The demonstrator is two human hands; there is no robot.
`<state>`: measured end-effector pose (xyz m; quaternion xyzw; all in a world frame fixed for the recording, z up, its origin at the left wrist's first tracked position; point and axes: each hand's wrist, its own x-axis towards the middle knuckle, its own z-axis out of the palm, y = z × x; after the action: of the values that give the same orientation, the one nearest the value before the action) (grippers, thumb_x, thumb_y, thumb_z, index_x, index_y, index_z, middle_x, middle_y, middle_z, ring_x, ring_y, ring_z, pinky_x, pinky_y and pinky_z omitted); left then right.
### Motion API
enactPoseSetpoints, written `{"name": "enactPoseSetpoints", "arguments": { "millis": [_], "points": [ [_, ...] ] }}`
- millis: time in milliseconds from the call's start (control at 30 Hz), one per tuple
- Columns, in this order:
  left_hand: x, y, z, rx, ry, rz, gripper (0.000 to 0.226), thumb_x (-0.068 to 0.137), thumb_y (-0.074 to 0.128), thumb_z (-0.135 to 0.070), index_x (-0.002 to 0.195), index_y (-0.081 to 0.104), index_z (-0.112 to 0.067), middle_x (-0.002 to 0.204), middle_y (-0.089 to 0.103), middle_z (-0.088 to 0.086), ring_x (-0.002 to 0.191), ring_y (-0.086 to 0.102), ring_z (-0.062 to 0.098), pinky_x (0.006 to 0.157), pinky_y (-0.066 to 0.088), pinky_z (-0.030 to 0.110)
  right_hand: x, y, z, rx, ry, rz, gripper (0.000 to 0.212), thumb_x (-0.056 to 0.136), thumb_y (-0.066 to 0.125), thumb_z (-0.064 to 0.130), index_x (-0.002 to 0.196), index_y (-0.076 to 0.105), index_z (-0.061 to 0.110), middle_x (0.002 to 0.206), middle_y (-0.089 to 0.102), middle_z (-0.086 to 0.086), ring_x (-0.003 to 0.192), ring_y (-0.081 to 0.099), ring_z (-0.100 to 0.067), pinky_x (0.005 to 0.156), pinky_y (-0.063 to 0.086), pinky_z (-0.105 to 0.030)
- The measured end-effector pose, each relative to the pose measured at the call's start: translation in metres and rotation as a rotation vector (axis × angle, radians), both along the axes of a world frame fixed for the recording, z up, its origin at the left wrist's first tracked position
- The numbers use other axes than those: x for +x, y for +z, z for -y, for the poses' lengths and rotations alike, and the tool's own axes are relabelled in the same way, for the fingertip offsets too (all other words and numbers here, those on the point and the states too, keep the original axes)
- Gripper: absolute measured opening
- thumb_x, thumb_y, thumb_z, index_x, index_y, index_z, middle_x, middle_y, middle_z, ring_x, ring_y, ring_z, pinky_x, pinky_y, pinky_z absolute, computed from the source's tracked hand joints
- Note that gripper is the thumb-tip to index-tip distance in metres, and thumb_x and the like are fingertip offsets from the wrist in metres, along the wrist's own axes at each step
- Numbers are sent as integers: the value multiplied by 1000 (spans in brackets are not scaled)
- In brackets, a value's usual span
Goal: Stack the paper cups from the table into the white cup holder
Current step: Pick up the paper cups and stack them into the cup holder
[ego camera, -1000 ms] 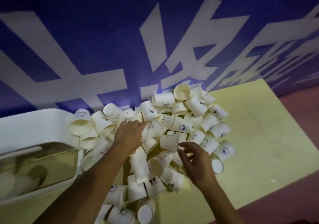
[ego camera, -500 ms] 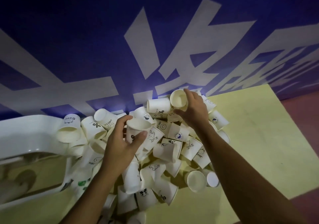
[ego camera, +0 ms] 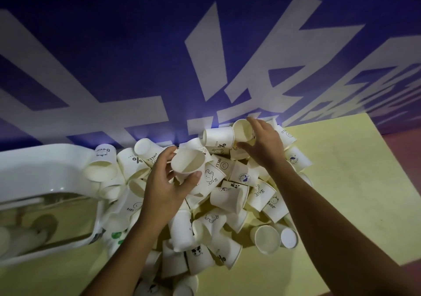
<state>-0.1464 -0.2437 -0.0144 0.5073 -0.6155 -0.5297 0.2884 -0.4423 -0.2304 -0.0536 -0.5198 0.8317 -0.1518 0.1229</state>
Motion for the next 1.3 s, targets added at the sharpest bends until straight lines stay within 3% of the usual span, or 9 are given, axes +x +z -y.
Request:
{"name": "enactPoseSetpoints", "arguments": {
  "millis": [167, 333, 500, 633, 700, 867, 1033, 1167, 1300],
  "points": [
    [20, 1, 0, -17, -11, -29, 66, 73, 89, -43, 130, 57, -37, 129, 62, -14, 119, 62, 14, 99, 56, 41, 8, 21, -16, -12, -100, -4, 87, 82, 77, 58, 153, 37, 28, 151, 52, -2, 135, 49, -26, 106, 45, -47],
    [57, 11, -6, -21, 16, -104, 68, 73, 81, -56, 133, 55, -35, 130, 63, -11, 118, 63, 15, 96, 58, 44, 55, 51, -53, -227, -180, 158, 81, 81, 74, 65, 147, 42, 31, 143, 56, 6, 129, 53, -18, 101, 52, -47],
    [120, 23, -21, -67, 61, -113, 66, 72, 82, -50, 131, 55, -34, 126, 64, -13, 116, 63, 14, 94, 57, 36, 164, 86, -74, -404, -119, 413, 67, 79, 83, 47, 137, 50, 36, 125, 59, 24, 110, 60, -4, 84, 52, -18],
    [200, 27, -40, -73, 105, -66, 67, 69, 82, -50, 130, 54, -44, 129, 63, -16, 119, 62, 11, 92, 56, 29, 258, 95, -75, -377, 3, 560, 64, 80, 82, 45, 137, 53, 34, 127, 61, 24, 115, 60, 1, 85, 54, -23],
    [248, 26, -46, -98, 142, -21, 69, 70, 83, -47, 132, 55, -40, 130, 63, -15, 119, 62, 12, 92, 56, 33, 303, 93, -71, -364, 34, 633, 66, 80, 83, 45, 137, 54, 33, 128, 62, 24, 118, 60, 0, 86, 54, -23],
    [358, 14, -49, -131, 283, 50, 74, 68, 86, -43, 133, 54, -31, 131, 62, -11, 119, 61, 17, 94, 53, 38, 402, 82, -62, -333, 88, 748, 61, 76, 83, 45, 131, 56, 42, 128, 64, 22, 118, 61, 1, 83, 50, -10],
    [425, -4, -30, -162, 374, 70, 75, 59, 87, -41, 124, 52, -28, 124, 60, -7, 114, 61, 19, 92, 53, 42, 470, 69, -61, -304, 107, 807, 61, 71, 81, 40, 127, 56, 46, 123, 65, 29, 117, 60, 2, 83, 50, -9],
    [442, -18, -5, -241, 372, 89, 81, 62, 95, -28, 132, 53, -22, 129, 58, -6, 119, 59, 17, 94, 51, 32, 497, 66, -59, -330, 71, 809, 60, 69, 81, 37, 123, 56, 46, 124, 63, 29, 115, 59, 5, 82, 48, -6],
    [438, -28, 16, -298, 290, 131, 74, 65, 96, -20, 130, 60, -19, 126, 59, -7, 117, 57, 3, 94, 44, 15, 505, 65, -57, -354, 34, 787, 62, 68, 81, 37, 124, 55, 44, 125, 61, 30, 114, 59, 8, 81, 48, -5]
  ]
}}
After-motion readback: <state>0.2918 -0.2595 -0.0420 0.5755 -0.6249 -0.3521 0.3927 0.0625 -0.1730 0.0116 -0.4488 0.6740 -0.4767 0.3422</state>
